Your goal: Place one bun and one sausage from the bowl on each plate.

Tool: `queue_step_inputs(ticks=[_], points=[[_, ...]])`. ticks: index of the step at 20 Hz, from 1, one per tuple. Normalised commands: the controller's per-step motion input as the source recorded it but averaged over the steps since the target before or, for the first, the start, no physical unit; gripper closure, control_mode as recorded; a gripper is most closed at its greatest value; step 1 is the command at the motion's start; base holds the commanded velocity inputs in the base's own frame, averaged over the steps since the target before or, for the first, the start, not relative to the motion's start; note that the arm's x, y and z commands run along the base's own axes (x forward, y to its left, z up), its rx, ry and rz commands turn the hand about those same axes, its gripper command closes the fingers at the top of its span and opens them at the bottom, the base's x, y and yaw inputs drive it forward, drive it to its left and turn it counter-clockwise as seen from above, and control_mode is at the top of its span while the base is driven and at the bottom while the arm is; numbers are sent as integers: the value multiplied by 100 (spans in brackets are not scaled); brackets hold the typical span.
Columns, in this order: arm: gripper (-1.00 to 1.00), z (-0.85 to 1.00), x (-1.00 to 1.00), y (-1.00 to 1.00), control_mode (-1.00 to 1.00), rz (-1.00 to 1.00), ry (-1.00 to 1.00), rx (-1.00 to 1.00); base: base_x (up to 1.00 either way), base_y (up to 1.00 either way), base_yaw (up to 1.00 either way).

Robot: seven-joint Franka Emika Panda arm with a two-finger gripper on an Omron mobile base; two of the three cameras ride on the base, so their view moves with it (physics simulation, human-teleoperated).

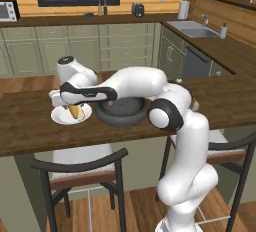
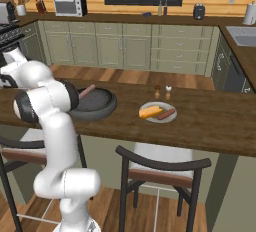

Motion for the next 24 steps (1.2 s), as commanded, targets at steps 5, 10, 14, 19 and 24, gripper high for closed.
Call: queue_step_inputs(ticks=[5, 10, 14, 19, 24], points=[[100, -14, 40, 27, -100, -26, 0, 0, 0, 0, 0], [100, -9, 55, 12, -100, -28, 0, 0, 0, 0, 0], [100, -20, 56, 3, -100, -27, 0, 0, 0, 0, 0], [100, -21, 13, 1, -100, -22, 0, 2, 0, 0, 0], [100, -33, 25, 0, -100, -22, 0, 2, 0, 0, 0]])
